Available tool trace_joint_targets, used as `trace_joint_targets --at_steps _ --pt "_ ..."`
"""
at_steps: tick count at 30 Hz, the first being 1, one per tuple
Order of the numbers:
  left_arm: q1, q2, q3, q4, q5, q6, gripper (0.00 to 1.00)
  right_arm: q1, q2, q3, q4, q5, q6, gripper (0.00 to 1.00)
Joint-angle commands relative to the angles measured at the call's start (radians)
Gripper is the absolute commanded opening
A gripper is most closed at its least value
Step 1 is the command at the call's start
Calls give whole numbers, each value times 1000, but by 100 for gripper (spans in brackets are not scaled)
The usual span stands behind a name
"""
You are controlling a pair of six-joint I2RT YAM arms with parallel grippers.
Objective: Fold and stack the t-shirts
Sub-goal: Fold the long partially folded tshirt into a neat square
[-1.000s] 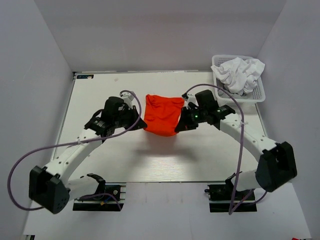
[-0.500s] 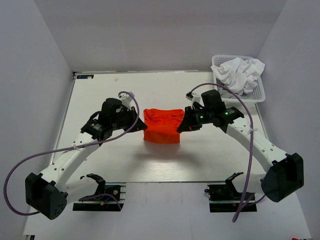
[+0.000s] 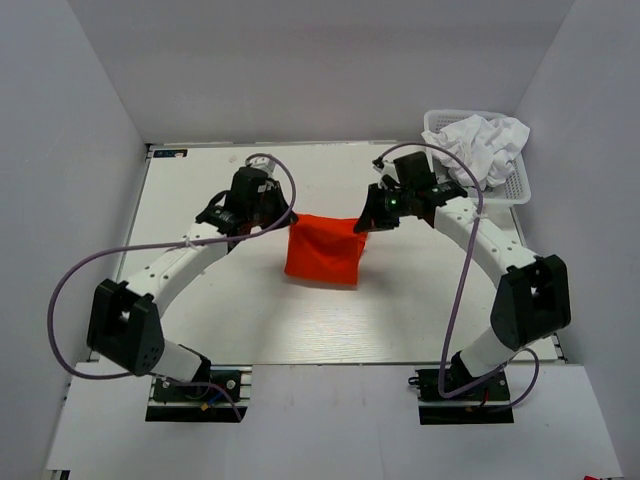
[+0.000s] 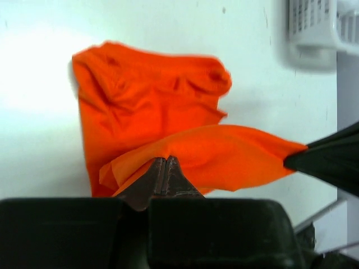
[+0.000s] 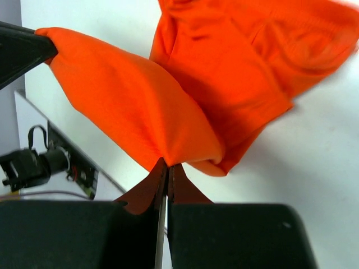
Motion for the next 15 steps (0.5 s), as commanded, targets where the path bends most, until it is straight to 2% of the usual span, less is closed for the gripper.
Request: trace_joint_targets --at_steps 1,15 --pt "9 81 123 48 -74 30 0 -20 42 119 -9 33 -26 0" --pt "27 452 441 1 -109 107 0 -99 309 294 -9 137 -19 0"
